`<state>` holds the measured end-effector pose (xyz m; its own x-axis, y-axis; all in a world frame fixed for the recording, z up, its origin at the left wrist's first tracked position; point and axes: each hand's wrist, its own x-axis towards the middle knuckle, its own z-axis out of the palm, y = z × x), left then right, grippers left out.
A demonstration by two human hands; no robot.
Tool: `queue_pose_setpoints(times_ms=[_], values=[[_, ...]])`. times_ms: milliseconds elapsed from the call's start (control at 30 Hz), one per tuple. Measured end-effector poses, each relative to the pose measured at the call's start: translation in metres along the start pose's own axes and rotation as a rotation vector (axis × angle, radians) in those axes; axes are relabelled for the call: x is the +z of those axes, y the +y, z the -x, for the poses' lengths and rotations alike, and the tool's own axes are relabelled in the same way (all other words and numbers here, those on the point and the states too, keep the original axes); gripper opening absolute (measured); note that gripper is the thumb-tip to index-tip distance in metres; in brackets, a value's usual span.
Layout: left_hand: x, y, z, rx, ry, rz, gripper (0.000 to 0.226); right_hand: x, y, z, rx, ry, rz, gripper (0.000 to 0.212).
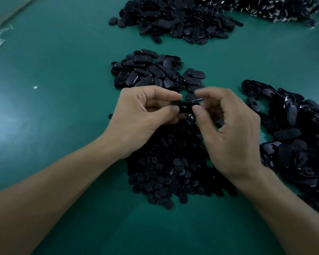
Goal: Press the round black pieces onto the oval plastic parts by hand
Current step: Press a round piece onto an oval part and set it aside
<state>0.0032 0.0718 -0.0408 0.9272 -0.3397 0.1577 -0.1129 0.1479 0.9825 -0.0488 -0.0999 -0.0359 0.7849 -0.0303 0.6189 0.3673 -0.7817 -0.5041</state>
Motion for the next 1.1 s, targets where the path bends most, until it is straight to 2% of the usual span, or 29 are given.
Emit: queue_pose_setpoints(times_ms=[67,167,367,700,1100], values=[[0.0,0.0002,0.0001,0.007,0.001,0.01,0.019,-0.0012,0.001,-0.0001,-0.025,0.009,0.027,0.022],[0.0006,0.0007,0.0002,0.009,0.005,0.016,0.02,-0.0015,0.0016,0.0007,-0.044,0.033,-0.009,0.015],[0.0014,0.0008,0.0001,0.012,0.015,-0.018,0.019,-0.0019,-0.002,0.0023,0.062,0.053,-0.19,0.008],[0.0003,0.0004,0.0018,0.05,-0.019,-0.026,0.021,-0.0008,-0.0046,0.0004,0.236,-0.022,-0.382,0.02],[0.0007,0.0016,0.0028,0.097,-0.067,-0.091,0.023,-0.001,-0.005,0.0007,0.284,-0.034,-0.409,0.027]])
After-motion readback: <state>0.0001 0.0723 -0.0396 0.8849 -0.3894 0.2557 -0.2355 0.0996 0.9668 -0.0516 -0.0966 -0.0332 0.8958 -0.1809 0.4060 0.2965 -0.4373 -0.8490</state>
